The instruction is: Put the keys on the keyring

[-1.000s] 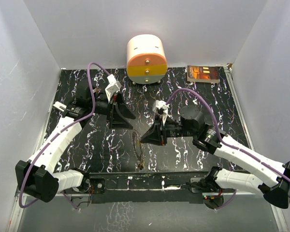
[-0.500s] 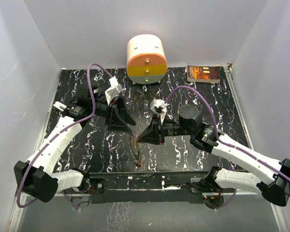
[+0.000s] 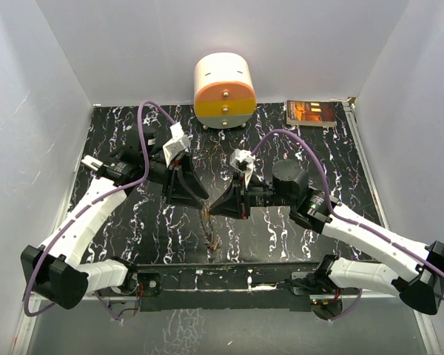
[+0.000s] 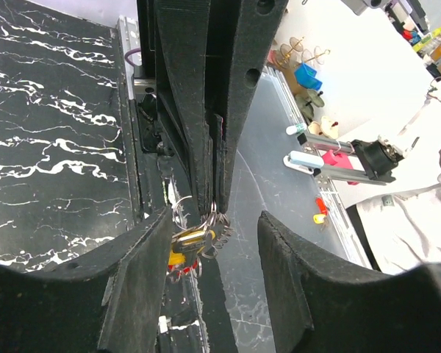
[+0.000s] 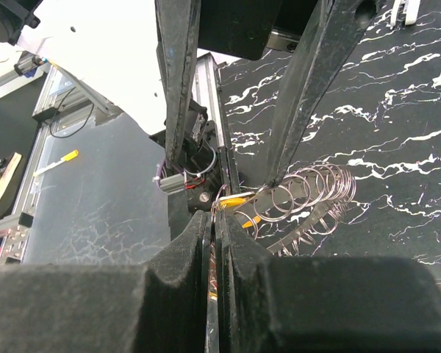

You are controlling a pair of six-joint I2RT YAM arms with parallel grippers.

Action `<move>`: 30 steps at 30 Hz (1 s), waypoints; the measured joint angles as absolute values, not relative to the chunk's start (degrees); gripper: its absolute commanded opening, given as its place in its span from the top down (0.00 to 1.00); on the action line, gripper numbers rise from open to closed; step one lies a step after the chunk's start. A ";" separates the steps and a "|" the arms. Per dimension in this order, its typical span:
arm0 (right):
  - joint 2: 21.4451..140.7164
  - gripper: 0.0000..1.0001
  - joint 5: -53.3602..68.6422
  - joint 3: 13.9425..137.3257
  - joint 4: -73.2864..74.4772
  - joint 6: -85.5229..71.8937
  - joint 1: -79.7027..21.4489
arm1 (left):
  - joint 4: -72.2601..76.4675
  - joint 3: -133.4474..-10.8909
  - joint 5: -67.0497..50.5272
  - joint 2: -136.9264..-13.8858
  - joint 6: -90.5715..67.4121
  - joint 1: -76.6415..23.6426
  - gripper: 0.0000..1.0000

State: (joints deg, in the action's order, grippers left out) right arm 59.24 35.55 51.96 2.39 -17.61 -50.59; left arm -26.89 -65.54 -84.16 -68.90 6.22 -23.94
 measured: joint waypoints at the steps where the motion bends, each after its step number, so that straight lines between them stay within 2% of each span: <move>1: 59.40 0.92 35.55 51.96 2.20 -17.76 -50.59 | -27.05 -65.54 -83.77 -69.04 6.37 -24.16 0.54; 4: 59.70 0.92 35.55 51.96 1.69 -18.15 -50.59 | -27.09 -65.54 -82.78 -69.49 6.68 -24.64 0.59; 6: 59.70 0.92 35.55 51.96 1.30 -18.24 -50.59 | -27.11 -65.54 -82.35 -69.78 6.90 -24.84 0.68; 10: 59.70 0.92 35.53 51.96 1.02 -18.37 -50.59 | -27.44 -65.54 -81.60 -70.02 7.60 -25.08 0.92; 13: 59.61 0.92 35.22 51.96 1.06 -18.39 -50.57 | -27.55 -65.54 -81.56 -70.02 7.97 -25.17 1.00; 30: 57.08 0.92 31.51 51.96 1.69 -18.39 -50.57 | -30.06 -65.63 -81.34 -70.02 10.31 -25.28 1.00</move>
State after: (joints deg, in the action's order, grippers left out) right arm 57.08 31.51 51.96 1.69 -18.39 -50.57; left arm -30.06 -65.63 -81.34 -70.02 10.31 -25.28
